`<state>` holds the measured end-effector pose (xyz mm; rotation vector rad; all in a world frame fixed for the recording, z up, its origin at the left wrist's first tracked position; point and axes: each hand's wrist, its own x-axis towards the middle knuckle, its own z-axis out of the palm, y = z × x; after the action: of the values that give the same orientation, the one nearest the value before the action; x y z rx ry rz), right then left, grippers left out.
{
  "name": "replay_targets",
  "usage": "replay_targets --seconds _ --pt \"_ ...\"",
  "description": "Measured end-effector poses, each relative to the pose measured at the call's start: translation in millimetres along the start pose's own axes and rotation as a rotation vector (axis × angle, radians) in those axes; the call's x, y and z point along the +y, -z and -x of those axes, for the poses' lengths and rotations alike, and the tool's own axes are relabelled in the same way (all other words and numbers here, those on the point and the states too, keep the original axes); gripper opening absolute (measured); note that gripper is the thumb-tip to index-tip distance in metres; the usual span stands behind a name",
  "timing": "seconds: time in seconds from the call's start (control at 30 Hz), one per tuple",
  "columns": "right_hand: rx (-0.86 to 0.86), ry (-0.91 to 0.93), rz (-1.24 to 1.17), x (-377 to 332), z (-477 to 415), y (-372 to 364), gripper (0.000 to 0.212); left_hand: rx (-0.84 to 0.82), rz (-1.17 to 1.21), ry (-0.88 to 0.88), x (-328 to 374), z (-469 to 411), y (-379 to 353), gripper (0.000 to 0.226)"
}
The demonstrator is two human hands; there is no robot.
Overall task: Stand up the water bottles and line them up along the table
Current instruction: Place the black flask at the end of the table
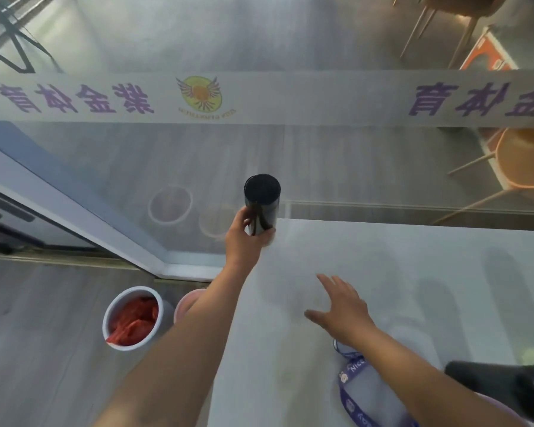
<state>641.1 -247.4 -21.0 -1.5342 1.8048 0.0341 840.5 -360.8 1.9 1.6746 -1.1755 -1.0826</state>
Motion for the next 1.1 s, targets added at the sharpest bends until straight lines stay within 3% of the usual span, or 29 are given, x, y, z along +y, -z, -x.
replay_targets --seconds 0.33,0.67,0.8,0.9,0.97,1.1 --pt "-0.043 -0.024 0.209 8.9 0.9 -31.6 0.078 -0.013 0.033 0.007 -16.8 -15.6 8.4 0.054" --pt "-0.036 -0.06 0.186 4.5 8.0 -28.8 0.074 -0.059 0.036 0.034 -21.7 -12.9 7.4 0.066" --pt "0.01 -0.033 0.088 -6.7 33.1 -11.7 0.074 -0.003 0.135 0.202 -23.0 17.0 10.5 0.075" --pt "0.128 0.019 -0.041 -11.1 71.2 5.5 0.071 0.042 0.242 0.349 -19.0 64.6 8.8 0.061" --pt "0.254 0.066 -0.11 -8.2 103.1 14.5 0.067 -0.056 0.288 0.355 -12.4 107.0 3.4 0.048" --pt "0.523 0.052 -0.216 9.2 174.6 27.9 0.058 -0.413 0.228 0.273 3.6 188.7 -15.7 0.035"
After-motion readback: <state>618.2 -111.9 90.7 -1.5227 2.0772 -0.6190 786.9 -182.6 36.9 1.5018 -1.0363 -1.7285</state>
